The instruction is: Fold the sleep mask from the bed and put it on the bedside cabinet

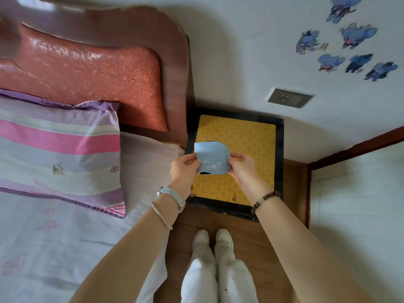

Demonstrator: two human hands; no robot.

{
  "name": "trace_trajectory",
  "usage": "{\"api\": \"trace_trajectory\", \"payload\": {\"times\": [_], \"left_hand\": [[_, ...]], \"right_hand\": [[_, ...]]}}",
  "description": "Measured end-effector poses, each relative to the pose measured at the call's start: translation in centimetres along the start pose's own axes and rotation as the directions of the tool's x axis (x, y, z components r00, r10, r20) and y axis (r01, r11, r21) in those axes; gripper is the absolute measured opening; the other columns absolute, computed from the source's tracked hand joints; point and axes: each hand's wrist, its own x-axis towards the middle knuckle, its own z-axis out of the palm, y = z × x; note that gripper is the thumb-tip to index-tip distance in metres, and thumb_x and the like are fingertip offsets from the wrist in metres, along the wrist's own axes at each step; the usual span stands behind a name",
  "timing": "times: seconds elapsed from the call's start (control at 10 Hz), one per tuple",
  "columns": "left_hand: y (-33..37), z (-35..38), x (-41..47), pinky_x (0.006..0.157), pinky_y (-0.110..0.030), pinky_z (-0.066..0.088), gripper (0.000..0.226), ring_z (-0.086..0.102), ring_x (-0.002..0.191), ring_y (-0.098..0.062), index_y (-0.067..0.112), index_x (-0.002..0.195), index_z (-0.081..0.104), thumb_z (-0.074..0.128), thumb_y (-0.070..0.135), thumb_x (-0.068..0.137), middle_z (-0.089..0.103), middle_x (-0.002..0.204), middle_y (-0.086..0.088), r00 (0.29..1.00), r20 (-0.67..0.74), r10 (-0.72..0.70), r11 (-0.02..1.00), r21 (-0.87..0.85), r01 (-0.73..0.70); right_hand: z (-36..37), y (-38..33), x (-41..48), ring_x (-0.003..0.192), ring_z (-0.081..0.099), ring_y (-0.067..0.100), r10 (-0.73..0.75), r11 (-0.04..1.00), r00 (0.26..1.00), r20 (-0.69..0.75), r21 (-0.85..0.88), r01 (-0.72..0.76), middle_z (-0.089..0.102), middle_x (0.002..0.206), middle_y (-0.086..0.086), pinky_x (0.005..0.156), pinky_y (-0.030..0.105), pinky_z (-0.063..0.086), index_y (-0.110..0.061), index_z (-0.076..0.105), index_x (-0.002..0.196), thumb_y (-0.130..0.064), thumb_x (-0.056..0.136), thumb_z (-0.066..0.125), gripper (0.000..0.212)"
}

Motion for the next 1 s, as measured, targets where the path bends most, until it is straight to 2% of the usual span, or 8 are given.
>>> {"api": "trace_trajectory", "payload": {"times": [0.1, 0.3, 0.5, 0.6, 0.7, 0.8, 0.9, 1.0], "left_hand": [[-1.5, 0.9, 3.7, 0.092, -0.041, 0.058, 0.034, 0.071, 0.1, -0.025, 0.007, 0.124, 0.066, 0.064, 0.007, 0.09, 0.073, 0.111, -0.009, 1.0, -0.026, 0.005, 1.0, 0.02, -0.005], [-3.3, 2.2, 8.4, 0.09, -0.041, 0.058, 0.032, 0.07, 0.099, -0.026, 0.009, 0.121, 0.069, 0.064, 0.009, 0.09, 0.072, 0.1, -0.005, 0.996, -0.078, -0.039, 0.999, 0.034, 0.042], [-3.3, 3.2, 9.5, 0.075, -0.031, 0.056, 0.028, 0.065, 0.083, -0.021, 0.01, 0.116, 0.072, 0.061, 0.007, 0.09, 0.066, 0.077, 0.007, 0.992, -0.099, -0.082, 0.995, 0.049, 0.087], [-3.0, 3.4, 9.3, 0.065, -0.023, 0.052, 0.029, 0.064, 0.081, -0.019, 0.009, 0.117, 0.071, 0.061, 0.005, 0.09, 0.066, 0.081, 0.004, 0.993, -0.091, -0.073, 0.995, 0.058, 0.079], [-2.5, 3.4, 9.1, 0.068, -0.024, 0.05, 0.025, 0.061, 0.085, -0.022, 0.01, 0.113, 0.071, 0.06, 0.009, 0.091, 0.064, 0.084, 0.002, 0.992, -0.067, -0.102, 0.995, 0.01, 0.103], [-1.6, 3.2, 8.0, 0.073, -0.034, 0.04, 0.013, 0.047, 0.082, -0.022, 0.017, 0.08, 0.062, 0.053, 0.015, 0.089, 0.054, 0.087, -0.008, 0.991, -0.028, -0.132, 0.991, -0.016, 0.131], [0.1, 2.4, 6.2, 0.074, -0.035, 0.036, 0.018, 0.041, 0.085, -0.02, 0.02, 0.073, 0.056, 0.049, 0.019, 0.09, 0.048, 0.087, -0.006, 0.992, -0.047, -0.119, 0.992, -0.052, 0.116], [1.8, 0.9, 3.8, 0.09, -0.034, 0.042, 0.018, 0.052, 0.1, -0.021, 0.021, 0.091, 0.067, 0.05, 0.021, 0.097, 0.059, 0.097, -0.002, 0.99, -0.041, -0.137, 0.967, -0.221, 0.124]], "right_hand": [[1.3, 1.0, 4.0, 0.112, 0.063, 0.032, -0.033, 0.996, 0.999, -0.006, -0.079, 0.033, 0.06, 0.12, 0.015, 0.098, 0.047, 0.053, -0.011, 0.054, 0.109, 0.002, 0.095, 0.052, 0.019], [2.6, 2.1, 8.5, 0.11, 0.063, 0.029, -0.162, 0.956, 0.987, -0.025, -0.251, 0.151, 0.062, 0.121, 0.012, 0.096, 0.046, 0.055, -0.004, 0.059, 0.121, -0.005, 0.096, 0.056, 0.025], [2.8, 2.3, 9.8, 0.113, 0.062, 0.028, -0.18, 0.936, 0.983, -0.024, -0.311, 0.164, 0.063, 0.126, 0.012, 0.098, 0.044, 0.053, -0.004, 0.059, 0.127, -0.006, 0.097, 0.055, 0.03], [2.7, 2.1, 10.0, 0.117, 0.061, 0.03, -0.137, 0.949, 0.991, -0.01, -0.289, 0.128, 0.061, 0.131, 0.014, 0.1, 0.046, 0.052, -0.004, 0.057, 0.13, -0.004, 0.097, 0.053, 0.033], [2.6, 1.8, 9.8, 0.118, 0.06, 0.031, -0.084, 0.973, 0.996, 0.001, -0.216, 0.083, 0.059, 0.134, 0.015, 0.1, 0.047, 0.052, -0.002, 0.053, 0.134, -0.005, 0.098, 0.051, 0.037], [2.2, 0.9, 8.7, 0.116, 0.062, 0.031, -0.034, 0.99, 0.999, -0.003, -0.14, 0.033, 0.059, 0.134, 0.014, 0.098, 0.046, 0.054, -0.004, 0.05, 0.137, -0.011, 0.099, 0.05, 0.039], [1.6, -0.2, 6.9, 0.118, 0.06, 0.027, -0.045, 0.994, 0.999, -0.004, -0.098, 0.044, 0.059, 0.133, 0.01, 0.1, 0.044, 0.052, -0.008, 0.052, 0.135, -0.018, 0.101, 0.049, 0.036], [0.5, -2.1, 4.0, 0.125, 0.055, 0.024, -0.082, 0.99, 0.996, -0.021, -0.121, 0.079, 0.056, 0.139, 0.006, 0.107, 0.047, 0.046, -0.014, 0.051, 0.138, -0.03, 0.101, 0.048, 0.041]]}}
